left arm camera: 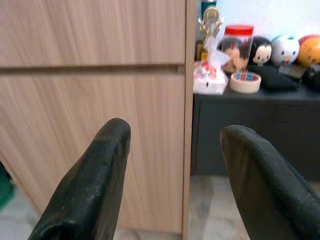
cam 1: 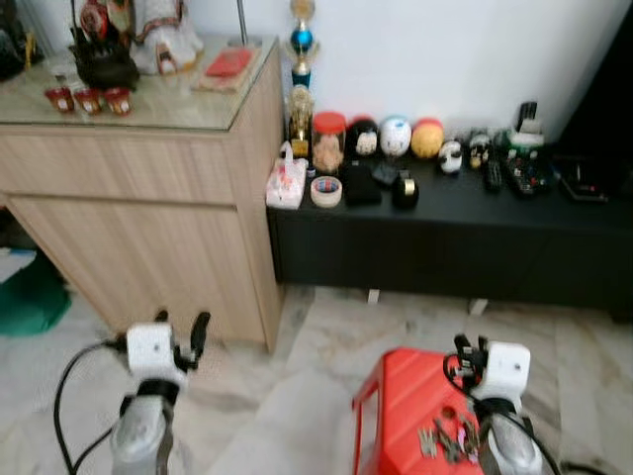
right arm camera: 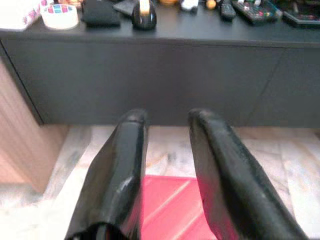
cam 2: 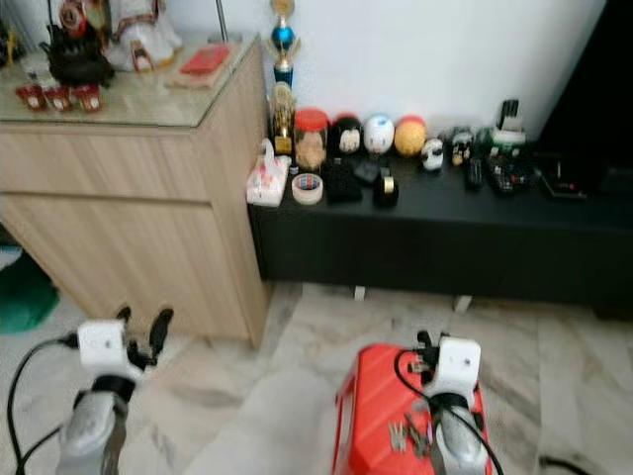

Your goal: Hang keys on a hook

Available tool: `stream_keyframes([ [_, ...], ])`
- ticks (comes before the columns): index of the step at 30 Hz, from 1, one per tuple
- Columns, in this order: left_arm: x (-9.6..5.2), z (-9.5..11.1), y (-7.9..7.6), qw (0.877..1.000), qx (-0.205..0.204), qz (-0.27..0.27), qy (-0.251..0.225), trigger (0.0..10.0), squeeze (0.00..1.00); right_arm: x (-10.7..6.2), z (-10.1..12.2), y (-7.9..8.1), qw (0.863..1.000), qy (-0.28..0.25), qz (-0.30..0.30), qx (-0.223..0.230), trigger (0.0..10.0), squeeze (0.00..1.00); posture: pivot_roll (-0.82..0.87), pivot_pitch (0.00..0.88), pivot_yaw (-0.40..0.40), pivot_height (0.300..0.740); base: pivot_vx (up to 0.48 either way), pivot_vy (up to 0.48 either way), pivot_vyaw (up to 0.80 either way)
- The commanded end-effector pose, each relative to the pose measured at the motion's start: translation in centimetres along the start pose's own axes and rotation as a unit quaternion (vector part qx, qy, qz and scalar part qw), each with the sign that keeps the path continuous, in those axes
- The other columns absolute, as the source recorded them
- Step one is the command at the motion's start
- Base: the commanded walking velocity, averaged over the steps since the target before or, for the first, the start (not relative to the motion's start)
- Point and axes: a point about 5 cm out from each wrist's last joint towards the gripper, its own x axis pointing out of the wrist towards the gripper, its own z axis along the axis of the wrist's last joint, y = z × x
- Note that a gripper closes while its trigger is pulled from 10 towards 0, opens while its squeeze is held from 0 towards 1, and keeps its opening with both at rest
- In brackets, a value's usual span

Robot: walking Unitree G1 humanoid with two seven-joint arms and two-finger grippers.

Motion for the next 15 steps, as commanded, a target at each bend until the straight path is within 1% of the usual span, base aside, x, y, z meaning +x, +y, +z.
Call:
stream_keyframes([
  [1,-0.9,-1.4,-0.1,0.999,-0.007,0.009,0.036,10.0,0.00,-0.5,-0.7,-0.2,1.000,0.016,-0.013,-0.002,10.0,0.00,0.04,0.000,-0.015,0.726,0.000,0.000,0.00],
  [5,-1.1,-1.6,-0.2,0.999,-0.008,0.005,0.051,10.0,0.00,-0.6,-1.0,-0.6,0.999,0.029,-0.016,-0.010,10.0,0.00,0.03,0.000,-0.015,0.726,0.000,0.000,0.00],
  [8,-0.9,-1.6,0.1,0.998,-0.008,0.008,0.062,10.0,0.00,-0.5,-1.1,-1.1,0.999,0.045,-0.026,-0.012,10.0,0.00,0.03,0.000,-0.023,0.726,0.000,0.000,0.00],
  [10,-0.6,-1.5,0.3,0.998,-0.007,0.010,0.066,10.0,0.00,-0.4,-1.1,-1.3,0.998,0.049,-0.024,-0.015,10.0,0.00,0.03,0.000,-0.026,0.711,0.000,0.000,0.00],
  [12,-0.6,-1.5,0.3,0.998,-0.006,0.010,0.066,10.0,0.00,-0.4,-1.0,-1.3,0.998,0.048,-0.021,-0.016,10.0,0.00,0.03,0.000,-0.026,0.706,0.000,0.000,0.00],
  [15,-0.5,-1.6,0.2,0.998,-0.005,0.004,0.069,10.0,0.00,-0.3,-1.0,-1.2,0.999,0.051,-0.010,-0.017,10.0,0.00,0.03,0.000,-0.027,0.686,0.000,0.000,0.00],
])
